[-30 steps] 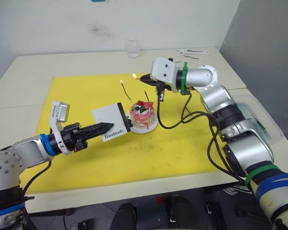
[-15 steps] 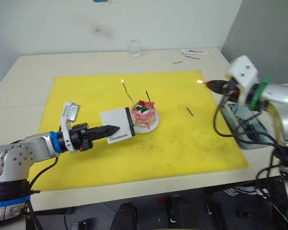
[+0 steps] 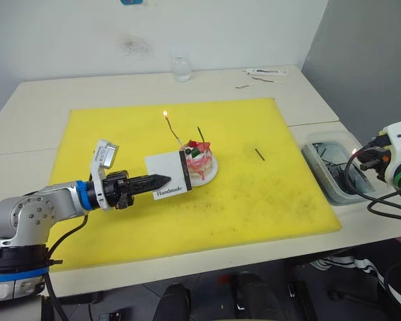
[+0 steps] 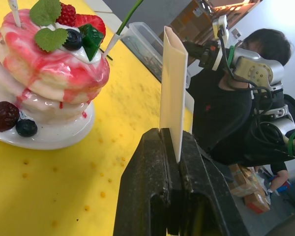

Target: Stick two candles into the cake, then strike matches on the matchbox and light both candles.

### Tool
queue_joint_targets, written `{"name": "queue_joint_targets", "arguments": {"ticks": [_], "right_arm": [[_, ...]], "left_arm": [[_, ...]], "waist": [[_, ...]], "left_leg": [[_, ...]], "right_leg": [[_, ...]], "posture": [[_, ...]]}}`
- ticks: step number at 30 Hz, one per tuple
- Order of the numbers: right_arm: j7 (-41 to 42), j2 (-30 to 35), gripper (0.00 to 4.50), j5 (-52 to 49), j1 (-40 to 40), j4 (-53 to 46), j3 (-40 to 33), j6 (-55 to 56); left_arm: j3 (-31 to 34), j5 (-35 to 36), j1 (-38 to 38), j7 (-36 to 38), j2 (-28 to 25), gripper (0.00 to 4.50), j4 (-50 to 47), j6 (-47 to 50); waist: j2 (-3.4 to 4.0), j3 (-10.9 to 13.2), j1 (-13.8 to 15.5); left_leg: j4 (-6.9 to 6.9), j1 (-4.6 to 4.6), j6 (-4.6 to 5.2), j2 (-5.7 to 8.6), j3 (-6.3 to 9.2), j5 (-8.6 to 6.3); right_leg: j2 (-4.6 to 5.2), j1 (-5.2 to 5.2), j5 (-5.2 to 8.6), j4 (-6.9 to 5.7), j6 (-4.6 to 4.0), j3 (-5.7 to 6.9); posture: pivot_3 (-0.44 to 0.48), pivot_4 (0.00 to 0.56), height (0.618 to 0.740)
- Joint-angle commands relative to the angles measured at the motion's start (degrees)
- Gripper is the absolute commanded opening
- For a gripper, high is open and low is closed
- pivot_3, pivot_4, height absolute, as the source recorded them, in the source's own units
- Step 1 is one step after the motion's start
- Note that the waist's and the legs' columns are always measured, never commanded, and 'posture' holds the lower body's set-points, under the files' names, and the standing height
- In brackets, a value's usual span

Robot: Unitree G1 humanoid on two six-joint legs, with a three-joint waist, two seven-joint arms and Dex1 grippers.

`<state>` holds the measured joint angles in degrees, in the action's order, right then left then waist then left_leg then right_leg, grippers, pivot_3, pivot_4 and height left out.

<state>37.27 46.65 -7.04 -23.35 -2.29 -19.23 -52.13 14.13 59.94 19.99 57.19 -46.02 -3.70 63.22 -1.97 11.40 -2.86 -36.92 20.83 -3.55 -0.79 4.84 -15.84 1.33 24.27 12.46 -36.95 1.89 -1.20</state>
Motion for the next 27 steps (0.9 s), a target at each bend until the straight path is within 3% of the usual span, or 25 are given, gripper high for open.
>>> {"name": "queue_joint_targets", "arguments": {"ticks": [1,8,13,20,23,25,27], "right_arm": [[-0.2,1.1,2.06,-2.4,-0.4,-1.6,-2.2,0.4],[-0.2,0.2,4.48,-4.3,-4.1,-1.0,-1.9,9.4],[5.8,-6.8,4.48,-10.7,-8.4,-0.6,4.4,13.0],[5.9,-15.0,4.48,-9.0,-11.1,13.9,10.1,25.5],[3.8,-17.9,3.87,-8.1,-11.7,17.6,11.4,29.0],[2.3,-19.6,3.20,-7.3,-11.6,18.4,12.3,30.5],[1.5,-21.1,3.20,-6.7,-11.7,18.8,13.1,31.6]], "left_arm": [[0.7,-0.1,0.5,1.2,-0.3,0.00,-0.4,-0.8],[0.9,-0.2,0.3,1.4,-0.2,0.00,-0.6,-0.7],[1.0,-0.2,0.3,0.9,0.2,0.00,-1.0,-0.6],[1.6,0.2,0.3,-0.4,0.9,0.00,-1.7,-0.4],[2.4,1.0,-0.3,-1.3,1.0,0.00,-2.6,0.0],[3.0,1.5,-0.7,-2.1,1.0,0.00,-3.1,0.4],[3.3,1.7,-0.9,-2.6,1.0,0.00,-3.3,0.5]], "waist": [[0.00,0.0,0.0],[0.01,0.0,-0.1],[0.00,0.0,-0.4],[0.01,0.0,0.0],[0.02,0.0,0.1],[0.02,0.0,0.1],[0.03,0.0,0.0]], "left_leg": [[0.01,0.00,0.00,0.00,0.00,0.00],[0.02,0.01,0.01,0.00,0.00,-0.01],[0.01,-0.07,0.01,-0.06,0.02,0.00],[0.00,0.01,0.01,-0.02,0.08,0.00],[0.02,0.03,0.01,-0.01,0.08,0.00],[0.04,0.02,0.01,-0.02,0.09,0.00],[0.04,0.02,0.01,-0.02,0.08,0.00]], "right_leg": [[0.00,0.00,0.00,0.01,0.01,0.00],[0.00,0.00,-0.01,0.04,0.03,0.01],[-0.07,-0.03,-0.02,-0.02,0.04,0.01],[-0.02,-0.06,-0.04,0.05,0.07,0.06],[-0.01,-0.04,-0.04,0.06,0.05,0.07],[-0.01,-0.03,-0.03,0.05,0.04,0.06],[-0.01,-0.02,-0.03,0.04,0.04,0.06]], "posture": [[0.000,0.150,0.740],[0.000,0.150,0.740],[0.000,0.150,0.740],[0.000,0.150,0.740],[0.000,0.150,0.740],[0.000,0.150,0.740],[0.000,0.150,0.740]]}}
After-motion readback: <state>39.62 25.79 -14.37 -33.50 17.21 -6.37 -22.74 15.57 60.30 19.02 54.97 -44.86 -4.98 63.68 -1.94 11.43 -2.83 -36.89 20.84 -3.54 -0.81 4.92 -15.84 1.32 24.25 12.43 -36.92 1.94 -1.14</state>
